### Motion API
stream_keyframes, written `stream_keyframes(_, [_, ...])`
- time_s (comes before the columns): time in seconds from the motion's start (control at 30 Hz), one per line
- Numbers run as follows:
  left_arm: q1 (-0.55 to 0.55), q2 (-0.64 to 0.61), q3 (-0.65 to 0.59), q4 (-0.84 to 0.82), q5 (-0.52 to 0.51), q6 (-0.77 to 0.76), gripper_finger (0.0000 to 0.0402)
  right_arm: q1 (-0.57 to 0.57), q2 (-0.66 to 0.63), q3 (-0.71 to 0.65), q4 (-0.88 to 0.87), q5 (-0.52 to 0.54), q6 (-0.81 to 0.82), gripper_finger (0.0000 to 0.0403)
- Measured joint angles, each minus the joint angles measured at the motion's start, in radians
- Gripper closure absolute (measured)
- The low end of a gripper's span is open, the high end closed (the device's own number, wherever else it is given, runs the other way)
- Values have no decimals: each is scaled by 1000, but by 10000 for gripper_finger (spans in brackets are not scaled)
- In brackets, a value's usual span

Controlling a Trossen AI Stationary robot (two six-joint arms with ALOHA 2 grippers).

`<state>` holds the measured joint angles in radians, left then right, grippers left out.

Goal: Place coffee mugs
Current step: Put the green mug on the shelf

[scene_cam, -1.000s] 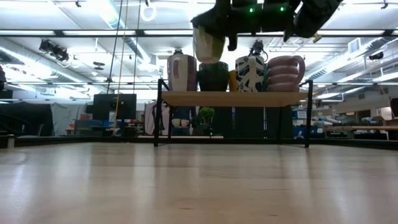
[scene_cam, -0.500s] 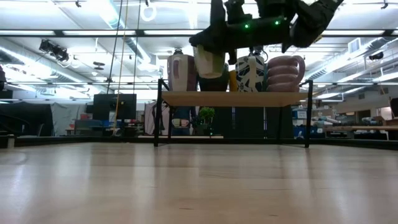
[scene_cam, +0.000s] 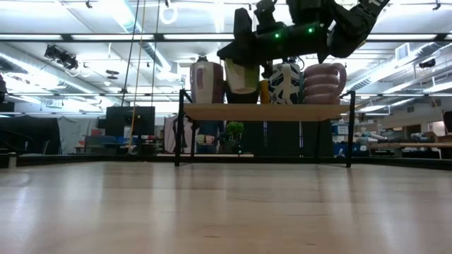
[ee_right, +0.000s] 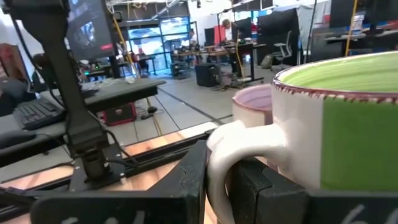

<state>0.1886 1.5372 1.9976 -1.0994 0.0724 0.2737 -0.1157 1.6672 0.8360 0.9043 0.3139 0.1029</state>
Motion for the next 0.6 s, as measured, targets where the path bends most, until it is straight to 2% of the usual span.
stream_keyframes(0.23, [0, 0, 0, 0, 0, 0, 260, -23, 0, 0, -32, 7, 33, 351])
stream_keyframes(0.6, [0, 0, 0, 1, 0, 2, 260, -50, 1, 0, -43, -45, 57, 345])
